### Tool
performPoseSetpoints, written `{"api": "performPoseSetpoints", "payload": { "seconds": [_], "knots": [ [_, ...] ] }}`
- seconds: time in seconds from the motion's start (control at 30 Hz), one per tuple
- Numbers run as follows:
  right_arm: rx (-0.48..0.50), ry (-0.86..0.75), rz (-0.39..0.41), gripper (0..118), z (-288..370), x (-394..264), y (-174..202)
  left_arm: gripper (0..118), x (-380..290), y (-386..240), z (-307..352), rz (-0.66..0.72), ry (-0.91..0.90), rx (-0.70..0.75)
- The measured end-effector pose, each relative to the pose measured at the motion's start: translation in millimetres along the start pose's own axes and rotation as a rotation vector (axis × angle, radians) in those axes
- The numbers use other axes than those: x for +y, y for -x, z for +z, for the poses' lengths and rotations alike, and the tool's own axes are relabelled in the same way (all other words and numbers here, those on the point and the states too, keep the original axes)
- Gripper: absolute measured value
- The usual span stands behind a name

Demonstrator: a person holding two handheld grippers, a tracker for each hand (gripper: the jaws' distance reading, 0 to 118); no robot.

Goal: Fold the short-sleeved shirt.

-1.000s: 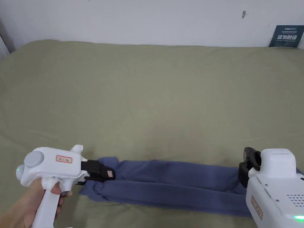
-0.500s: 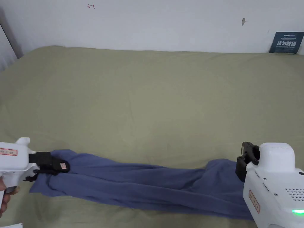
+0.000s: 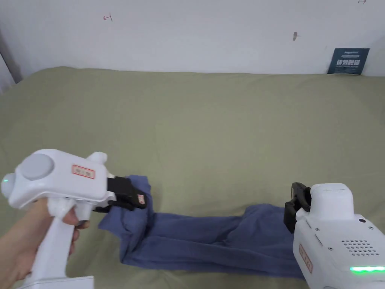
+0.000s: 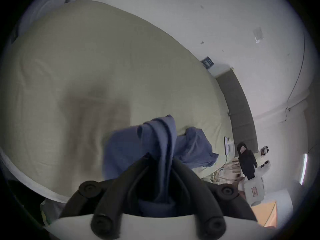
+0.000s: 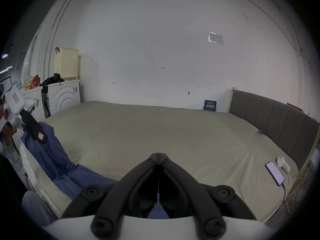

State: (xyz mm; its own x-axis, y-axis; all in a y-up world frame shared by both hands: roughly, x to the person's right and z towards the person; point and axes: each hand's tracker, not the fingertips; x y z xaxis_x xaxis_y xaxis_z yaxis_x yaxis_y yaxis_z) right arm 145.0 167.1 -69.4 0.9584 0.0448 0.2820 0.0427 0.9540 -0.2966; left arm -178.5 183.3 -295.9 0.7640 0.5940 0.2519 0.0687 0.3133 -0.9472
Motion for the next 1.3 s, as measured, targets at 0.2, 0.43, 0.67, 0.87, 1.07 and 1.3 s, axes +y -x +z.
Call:
{"api": "performPoseSetpoints", "payload": {
  "seconds": [0.2, 0.43, 0.67, 0.87, 1.07, 1.3],
  "knots": [
    [-0.028, 0.006, -0.007, 1, 2.2, -4.0, -14.0, 8, -12.9, -33.2, -64.0, -0.294, 0.146, 0.736],
    [-0.052, 0.042, -0.025, 1, -0.9, -12.6, -24.4, 118, -28.4, -34.3, -148.0, -0.219, 0.149, 0.628],
    [-0.046, 0.041, -0.034, 1, -0.7, -12.1, -24.3, 79, -27.9, -8.7, -74.0, -0.261, 0.032, 0.516],
    [-0.026, 0.039, -0.041, 1, -5.2, -10.6, -18.2, 0, -27.7, 18.9, -79.6, -0.236, 0.064, 0.539],
    [-0.018, 0.048, -0.029, 1, -6.1, -12.7, -14.7, 0, -51.5, -30.7, -173.1, -0.029, 0.125, -0.161],
    [-0.03, 0.059, -0.024, 1, -6.8, -12.8, -19.7, 0, -73.4, -49.2, -206.8, -0.065, 0.156, -0.163]
  ]
}}
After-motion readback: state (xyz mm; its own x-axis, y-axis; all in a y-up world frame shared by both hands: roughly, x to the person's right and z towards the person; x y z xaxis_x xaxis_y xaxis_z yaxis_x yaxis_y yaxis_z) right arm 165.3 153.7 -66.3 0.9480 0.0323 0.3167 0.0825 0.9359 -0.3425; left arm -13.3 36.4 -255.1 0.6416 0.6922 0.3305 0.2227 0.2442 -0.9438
